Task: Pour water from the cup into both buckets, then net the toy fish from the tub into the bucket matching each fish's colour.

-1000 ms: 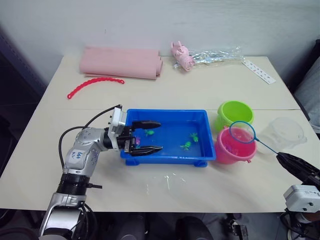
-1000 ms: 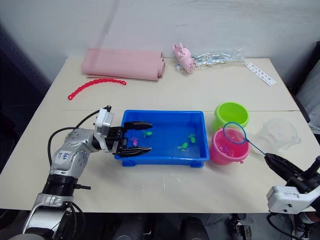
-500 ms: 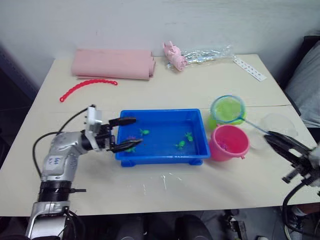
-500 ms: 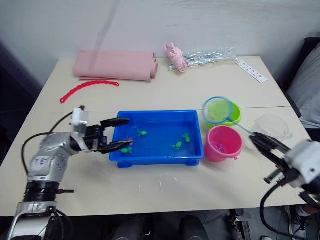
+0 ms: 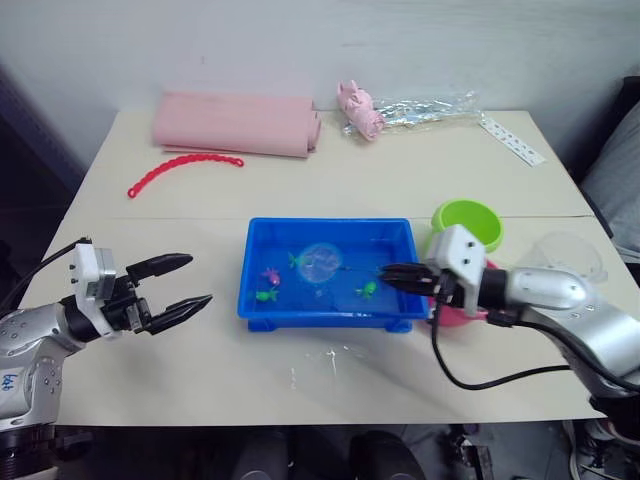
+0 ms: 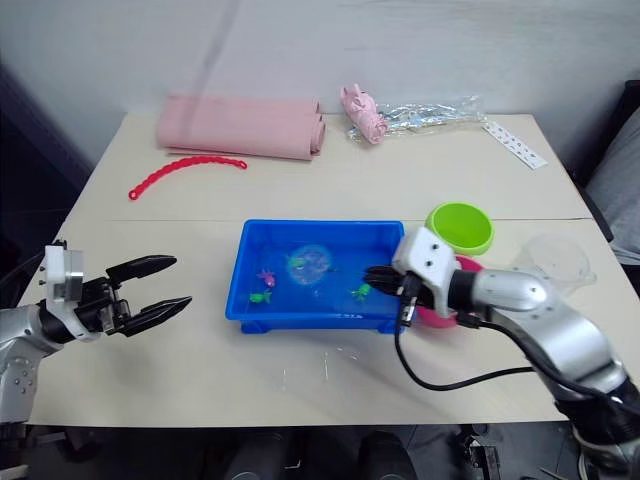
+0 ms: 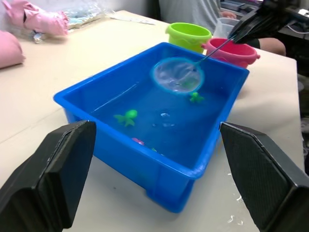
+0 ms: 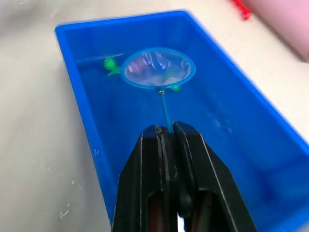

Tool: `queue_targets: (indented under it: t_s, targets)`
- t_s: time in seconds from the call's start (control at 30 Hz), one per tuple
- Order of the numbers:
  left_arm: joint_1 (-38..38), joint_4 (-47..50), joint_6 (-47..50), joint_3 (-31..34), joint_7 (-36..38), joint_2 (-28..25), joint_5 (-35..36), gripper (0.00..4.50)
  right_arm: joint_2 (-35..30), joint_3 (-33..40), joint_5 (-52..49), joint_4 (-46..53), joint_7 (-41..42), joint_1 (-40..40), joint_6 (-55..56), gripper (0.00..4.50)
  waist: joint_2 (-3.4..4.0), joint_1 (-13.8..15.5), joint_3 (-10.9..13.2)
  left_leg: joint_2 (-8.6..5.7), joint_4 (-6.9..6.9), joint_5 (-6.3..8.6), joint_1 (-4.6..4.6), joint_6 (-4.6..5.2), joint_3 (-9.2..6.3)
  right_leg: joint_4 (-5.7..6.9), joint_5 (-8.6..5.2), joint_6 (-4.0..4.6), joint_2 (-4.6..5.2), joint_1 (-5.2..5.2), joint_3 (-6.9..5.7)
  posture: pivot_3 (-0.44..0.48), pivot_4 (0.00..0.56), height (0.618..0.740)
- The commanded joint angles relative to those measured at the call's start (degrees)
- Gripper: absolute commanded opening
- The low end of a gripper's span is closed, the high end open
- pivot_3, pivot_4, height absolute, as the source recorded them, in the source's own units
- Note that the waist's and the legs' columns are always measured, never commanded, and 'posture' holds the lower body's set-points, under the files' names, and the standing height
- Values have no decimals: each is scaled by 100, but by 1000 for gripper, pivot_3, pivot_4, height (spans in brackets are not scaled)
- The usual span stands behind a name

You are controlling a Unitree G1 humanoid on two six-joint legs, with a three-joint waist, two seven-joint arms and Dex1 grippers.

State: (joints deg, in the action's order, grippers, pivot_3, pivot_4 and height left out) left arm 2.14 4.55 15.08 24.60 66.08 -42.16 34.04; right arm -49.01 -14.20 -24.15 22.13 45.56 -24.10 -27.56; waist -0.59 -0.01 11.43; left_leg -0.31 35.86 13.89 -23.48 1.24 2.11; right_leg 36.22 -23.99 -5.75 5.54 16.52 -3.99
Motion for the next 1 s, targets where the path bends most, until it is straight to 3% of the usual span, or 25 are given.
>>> queue_targets:
  t_s: [0.03, 0.47, 1.0]
  targets:
    - [-74, 264, -128, 89, 66, -129, 63, 4460, 161, -260, 462, -203, 269, -242, 159, 0, 0, -9, 0, 0, -2, 0, -1, -1, 0, 3, 0, 0, 0, 4, 0, 0, 150, 740]
    - [-87, 374, -114, -2, -27, -129, 84, 4460, 824, -748, 1147, -931, 871, -902, -155, 0, 1, -46, 0, 1, -8, -1, 4, -4, 1, 21, 0, 0, -1, 9, -1, 0, 150, 740]
    - [-114, 380, -132, -101, -68, -115, 42, 4460, 1748, -839, 1612, -1793, 733, -1282, -281, 0, 2, -89, 1, 1, -13, -1, 3, -5, 2, 31, 0, 0, -2, 10, -2, 0, 150, 740]
